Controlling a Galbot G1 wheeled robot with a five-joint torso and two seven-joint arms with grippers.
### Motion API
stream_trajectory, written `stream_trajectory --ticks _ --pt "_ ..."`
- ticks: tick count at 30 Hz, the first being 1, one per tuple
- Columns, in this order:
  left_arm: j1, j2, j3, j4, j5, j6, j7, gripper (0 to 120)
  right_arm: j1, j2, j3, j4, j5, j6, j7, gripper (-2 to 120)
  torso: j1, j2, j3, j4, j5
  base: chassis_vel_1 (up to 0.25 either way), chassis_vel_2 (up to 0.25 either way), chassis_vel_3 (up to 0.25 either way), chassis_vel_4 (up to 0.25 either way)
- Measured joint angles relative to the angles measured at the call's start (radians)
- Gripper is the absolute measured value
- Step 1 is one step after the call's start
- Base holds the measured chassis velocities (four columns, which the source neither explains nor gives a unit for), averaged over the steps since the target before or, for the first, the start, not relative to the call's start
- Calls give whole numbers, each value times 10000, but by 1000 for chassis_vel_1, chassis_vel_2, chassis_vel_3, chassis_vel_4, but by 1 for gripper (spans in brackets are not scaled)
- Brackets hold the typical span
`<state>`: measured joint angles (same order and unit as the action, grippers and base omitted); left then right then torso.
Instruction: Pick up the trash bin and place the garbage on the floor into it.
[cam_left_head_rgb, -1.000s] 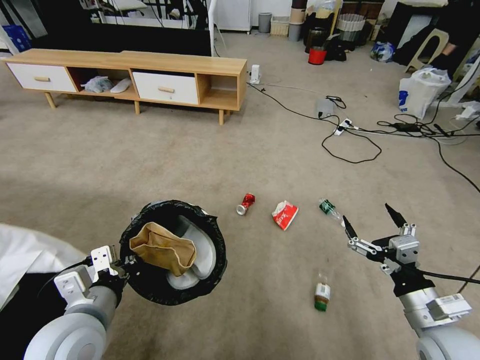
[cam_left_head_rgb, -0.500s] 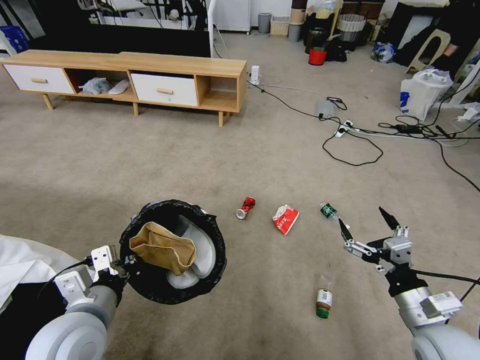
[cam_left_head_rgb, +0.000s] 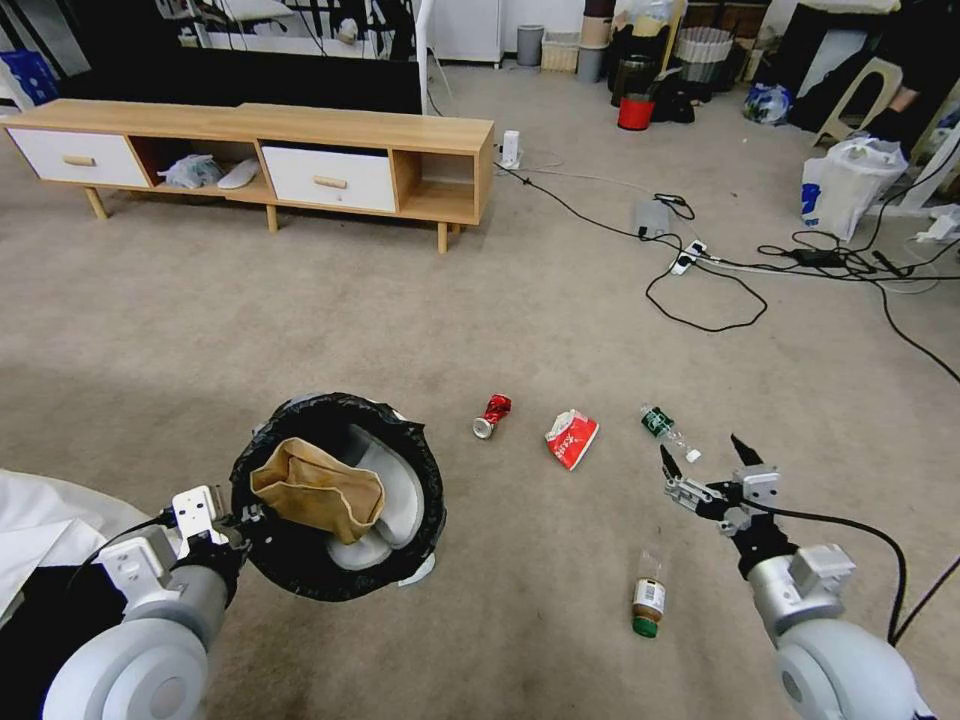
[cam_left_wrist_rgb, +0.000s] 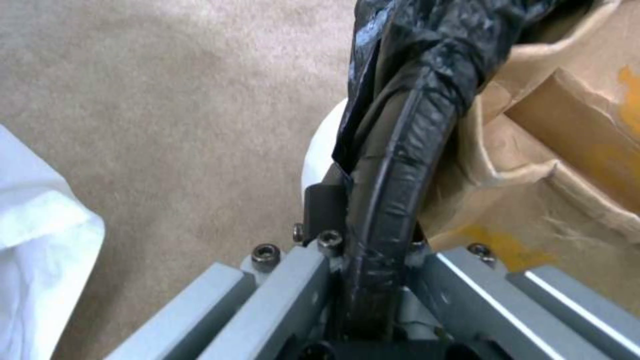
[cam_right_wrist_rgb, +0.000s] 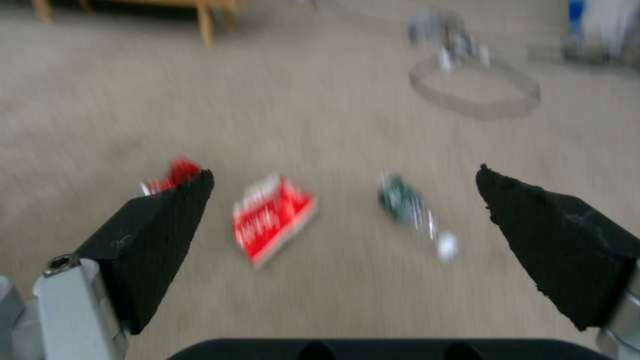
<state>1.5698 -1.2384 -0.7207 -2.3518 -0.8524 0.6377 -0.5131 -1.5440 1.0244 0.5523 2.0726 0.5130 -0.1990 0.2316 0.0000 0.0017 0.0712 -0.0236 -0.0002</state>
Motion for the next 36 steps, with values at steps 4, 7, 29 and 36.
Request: stream_trajectory --ticks 4,7,29,36 --pt "-181 162 -144 -48 -257 -49 -138 0 558 -458 -658 -136 1961 -1410 1598 100 0 0 0 1 0 0 0 0 0" --pt "-233 230 -203 -53 -313 -73 -141 0 843 -558 -973 -333 2714 -1826 2233 100 0 0 0 -1 1 0 0 0 0" --pt "-489 19 -177 410 -324 -211 296 0 4487 -1566 -5198 -2883 9069 -3828 6560 100 0 -1 1 0 2 0 0 0 0" --pt "-410 92 -213 452 -314 -232 383 0 4586 -1451 -5201 -3491 8917 -3826 6343 100 0 0 0 0 3 0 0 0 0"
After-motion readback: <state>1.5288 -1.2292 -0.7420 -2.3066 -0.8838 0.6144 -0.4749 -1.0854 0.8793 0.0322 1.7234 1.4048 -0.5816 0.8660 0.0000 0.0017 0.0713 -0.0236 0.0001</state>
